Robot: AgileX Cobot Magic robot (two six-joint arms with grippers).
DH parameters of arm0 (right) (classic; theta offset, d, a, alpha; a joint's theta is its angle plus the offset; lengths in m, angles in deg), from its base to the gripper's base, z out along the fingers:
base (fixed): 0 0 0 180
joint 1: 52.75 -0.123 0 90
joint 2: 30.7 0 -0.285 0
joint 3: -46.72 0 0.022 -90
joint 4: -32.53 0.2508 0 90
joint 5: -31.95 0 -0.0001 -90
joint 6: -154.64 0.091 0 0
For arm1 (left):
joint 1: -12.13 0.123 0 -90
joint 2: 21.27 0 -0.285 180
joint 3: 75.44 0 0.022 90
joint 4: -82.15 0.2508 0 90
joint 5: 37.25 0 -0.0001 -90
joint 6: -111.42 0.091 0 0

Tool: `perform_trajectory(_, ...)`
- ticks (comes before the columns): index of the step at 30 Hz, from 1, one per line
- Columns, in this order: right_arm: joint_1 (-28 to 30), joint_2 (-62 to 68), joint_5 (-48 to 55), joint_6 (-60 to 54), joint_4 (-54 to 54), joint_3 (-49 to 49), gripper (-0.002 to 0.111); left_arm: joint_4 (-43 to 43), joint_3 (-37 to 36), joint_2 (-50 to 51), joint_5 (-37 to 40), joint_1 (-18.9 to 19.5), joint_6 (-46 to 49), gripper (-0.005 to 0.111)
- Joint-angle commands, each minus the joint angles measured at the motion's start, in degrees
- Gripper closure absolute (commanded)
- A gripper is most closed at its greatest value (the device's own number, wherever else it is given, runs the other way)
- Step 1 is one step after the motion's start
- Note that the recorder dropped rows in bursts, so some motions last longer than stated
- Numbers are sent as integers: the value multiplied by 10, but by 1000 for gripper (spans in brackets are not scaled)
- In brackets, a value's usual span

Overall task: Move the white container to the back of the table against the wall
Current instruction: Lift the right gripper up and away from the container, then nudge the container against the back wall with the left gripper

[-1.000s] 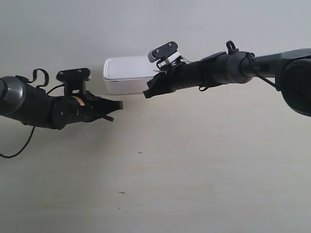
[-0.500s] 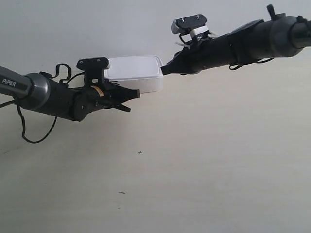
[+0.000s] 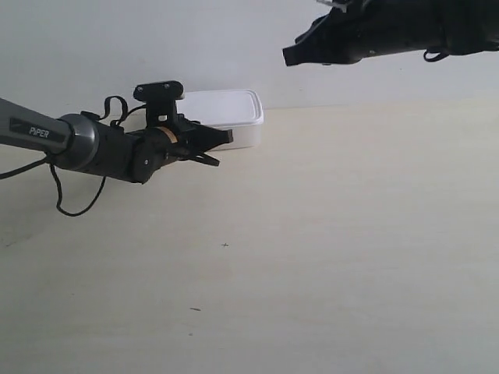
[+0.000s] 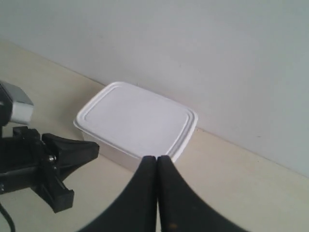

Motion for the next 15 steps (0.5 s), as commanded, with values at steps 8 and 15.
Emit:
perform_trajectory(8,2,-130,2,6,10,52,108,1,38,33,-6,0,-3,107)
perform_trajectory(15,2,-195,-29,6,11,93,108,3,71,48,6,0,-12,107)
